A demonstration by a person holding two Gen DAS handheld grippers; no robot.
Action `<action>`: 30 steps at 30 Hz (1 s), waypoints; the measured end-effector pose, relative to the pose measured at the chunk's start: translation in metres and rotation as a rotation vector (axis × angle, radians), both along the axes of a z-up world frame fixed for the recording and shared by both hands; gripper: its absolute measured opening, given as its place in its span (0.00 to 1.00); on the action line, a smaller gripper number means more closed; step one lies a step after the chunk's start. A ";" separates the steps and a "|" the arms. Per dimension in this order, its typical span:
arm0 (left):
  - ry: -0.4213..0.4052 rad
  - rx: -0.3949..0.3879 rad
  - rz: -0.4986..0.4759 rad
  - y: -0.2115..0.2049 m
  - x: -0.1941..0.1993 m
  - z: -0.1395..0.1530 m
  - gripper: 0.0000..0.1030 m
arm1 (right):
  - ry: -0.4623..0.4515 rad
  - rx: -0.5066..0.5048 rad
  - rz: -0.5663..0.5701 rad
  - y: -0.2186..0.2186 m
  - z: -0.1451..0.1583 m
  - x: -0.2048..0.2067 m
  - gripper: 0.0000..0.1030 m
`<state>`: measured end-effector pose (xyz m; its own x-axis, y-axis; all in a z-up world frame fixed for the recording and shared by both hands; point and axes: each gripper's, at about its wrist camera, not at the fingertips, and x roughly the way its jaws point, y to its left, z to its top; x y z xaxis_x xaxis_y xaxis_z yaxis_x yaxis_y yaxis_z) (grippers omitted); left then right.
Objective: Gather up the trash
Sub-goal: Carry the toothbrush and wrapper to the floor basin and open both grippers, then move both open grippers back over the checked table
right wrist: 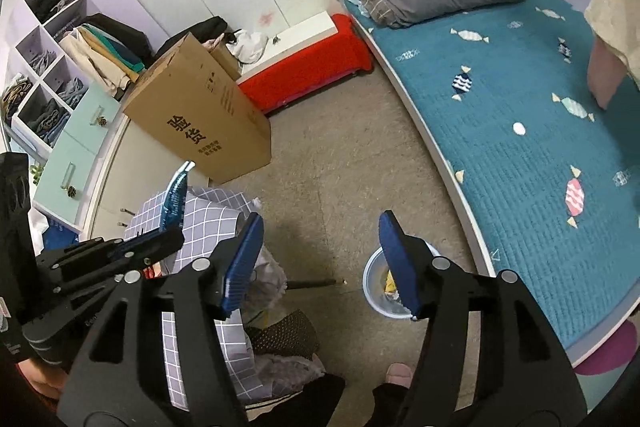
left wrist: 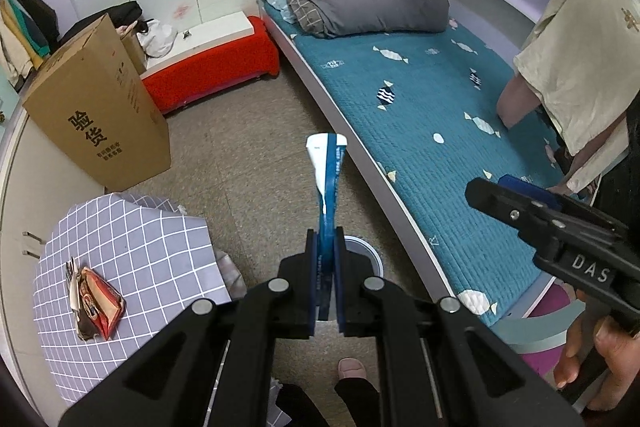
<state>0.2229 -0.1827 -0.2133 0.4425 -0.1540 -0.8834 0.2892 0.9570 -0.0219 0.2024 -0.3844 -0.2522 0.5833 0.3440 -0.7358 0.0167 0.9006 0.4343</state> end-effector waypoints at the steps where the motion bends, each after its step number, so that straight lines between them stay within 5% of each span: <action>1: 0.000 -0.001 -0.003 -0.002 0.000 0.000 0.07 | -0.007 -0.006 -0.003 -0.001 0.003 -0.002 0.58; 30: -0.023 -0.017 -0.119 -0.062 0.000 0.008 0.08 | -0.084 -0.048 -0.134 -0.045 0.027 -0.035 0.61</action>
